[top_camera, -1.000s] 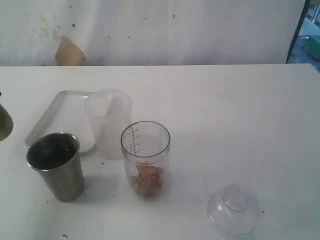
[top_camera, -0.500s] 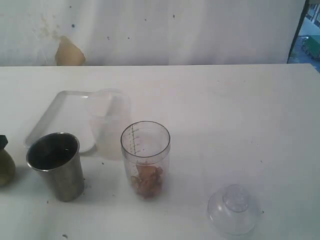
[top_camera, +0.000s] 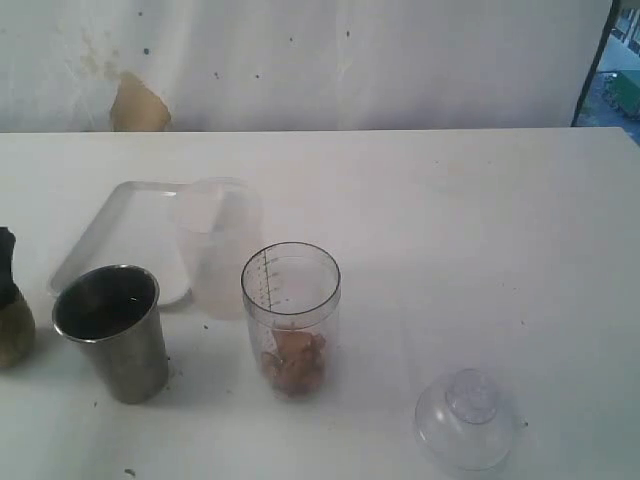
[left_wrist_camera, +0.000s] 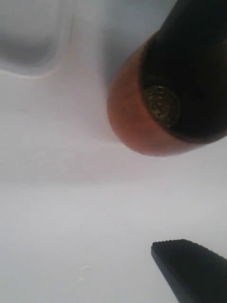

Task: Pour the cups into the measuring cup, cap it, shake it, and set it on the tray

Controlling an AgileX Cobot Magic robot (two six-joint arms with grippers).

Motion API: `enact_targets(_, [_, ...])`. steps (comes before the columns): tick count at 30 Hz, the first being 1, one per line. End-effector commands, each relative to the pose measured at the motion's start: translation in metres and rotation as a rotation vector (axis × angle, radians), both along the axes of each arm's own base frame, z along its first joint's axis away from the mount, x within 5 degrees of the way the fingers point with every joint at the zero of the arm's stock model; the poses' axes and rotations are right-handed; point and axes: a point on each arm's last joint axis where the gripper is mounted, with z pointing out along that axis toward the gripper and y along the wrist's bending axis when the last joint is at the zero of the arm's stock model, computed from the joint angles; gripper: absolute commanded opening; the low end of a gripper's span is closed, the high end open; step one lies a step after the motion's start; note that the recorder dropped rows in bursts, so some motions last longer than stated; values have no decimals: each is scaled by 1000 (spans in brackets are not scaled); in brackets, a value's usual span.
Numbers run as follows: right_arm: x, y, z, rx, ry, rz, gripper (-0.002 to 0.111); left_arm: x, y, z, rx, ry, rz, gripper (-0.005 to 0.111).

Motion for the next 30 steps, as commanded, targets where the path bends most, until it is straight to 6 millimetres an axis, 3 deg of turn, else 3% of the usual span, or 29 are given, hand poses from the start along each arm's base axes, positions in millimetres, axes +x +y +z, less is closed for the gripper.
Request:
enact_targets(1, [0, 0, 0, 0, -10, -5, 1, -6, -3, 43, 5, -173, 11, 105])
enact_targets(12, [0, 0, 0, 0, -10, -5, 1, -46, -10, 120, -5, -423, 23, 105])
enact_targets(15, [0, 0, 0, 0, -10, -5, 1, -66, -19, 143, -48, -609, -19, 105])
enact_targets(19, [0, 0, 0, 0, -10, -5, 1, -114, -35, 166, -134, -947, -68, 105])
enact_targets(22, [0, 0, 0, 0, -10, -5, 1, -147, -47, 165, -212, -1110, -117, 105])
enact_targets(25, [0, 0, 0, 0, -10, -5, 1, -171, -60, 150, -310, -1190, -193, 105])
enact_targets(30, [0, 0, 0, 0, -10, -5, 1, -189, -77, 102, -477, -1166, -311, 105])
